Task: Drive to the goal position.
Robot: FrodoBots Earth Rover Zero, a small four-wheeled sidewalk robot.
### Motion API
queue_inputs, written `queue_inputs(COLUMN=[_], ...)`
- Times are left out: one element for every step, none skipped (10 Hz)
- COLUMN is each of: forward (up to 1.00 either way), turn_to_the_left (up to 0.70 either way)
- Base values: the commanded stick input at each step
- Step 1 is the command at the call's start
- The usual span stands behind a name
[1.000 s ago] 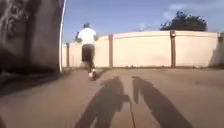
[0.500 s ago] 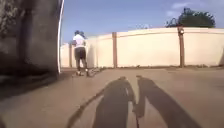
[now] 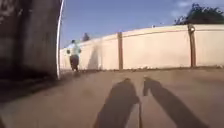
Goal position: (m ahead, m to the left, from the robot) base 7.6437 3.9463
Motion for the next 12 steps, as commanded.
queue_inputs(forward=[1.00, 1.00, 1.00, 1.00, 1.00, 1.00, 1.00, 1.00, 1.00, 1.00, 1.00, 1.00], turn_to_the_left=[0.00, 0.00, 0.00, 0.00, 0.00, 0.00, 0.00, 0.00, 0.00, 0.00, 0.00, 0.00])
